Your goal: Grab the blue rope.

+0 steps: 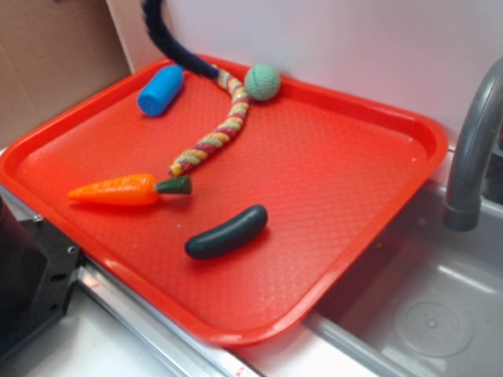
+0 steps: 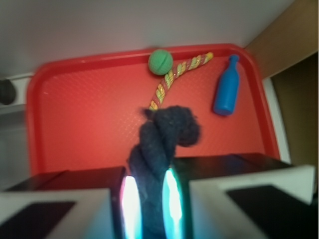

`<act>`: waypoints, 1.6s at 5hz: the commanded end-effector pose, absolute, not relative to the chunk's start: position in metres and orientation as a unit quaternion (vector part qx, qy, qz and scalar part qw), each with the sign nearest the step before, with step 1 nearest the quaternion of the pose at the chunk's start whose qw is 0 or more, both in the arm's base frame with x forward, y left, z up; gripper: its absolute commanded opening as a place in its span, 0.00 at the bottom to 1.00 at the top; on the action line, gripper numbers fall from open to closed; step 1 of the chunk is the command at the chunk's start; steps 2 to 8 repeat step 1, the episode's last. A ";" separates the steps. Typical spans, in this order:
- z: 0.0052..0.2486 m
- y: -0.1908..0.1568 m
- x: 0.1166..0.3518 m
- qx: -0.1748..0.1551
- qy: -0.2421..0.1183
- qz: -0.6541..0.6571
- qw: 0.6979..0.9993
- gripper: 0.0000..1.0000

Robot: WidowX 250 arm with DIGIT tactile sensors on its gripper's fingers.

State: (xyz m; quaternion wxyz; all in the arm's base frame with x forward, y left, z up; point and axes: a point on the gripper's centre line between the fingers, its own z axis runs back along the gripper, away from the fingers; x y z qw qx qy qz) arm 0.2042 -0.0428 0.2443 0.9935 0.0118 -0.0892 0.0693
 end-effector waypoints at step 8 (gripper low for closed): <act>0.280 -0.018 0.207 0.002 -0.129 0.092 0.987 0.00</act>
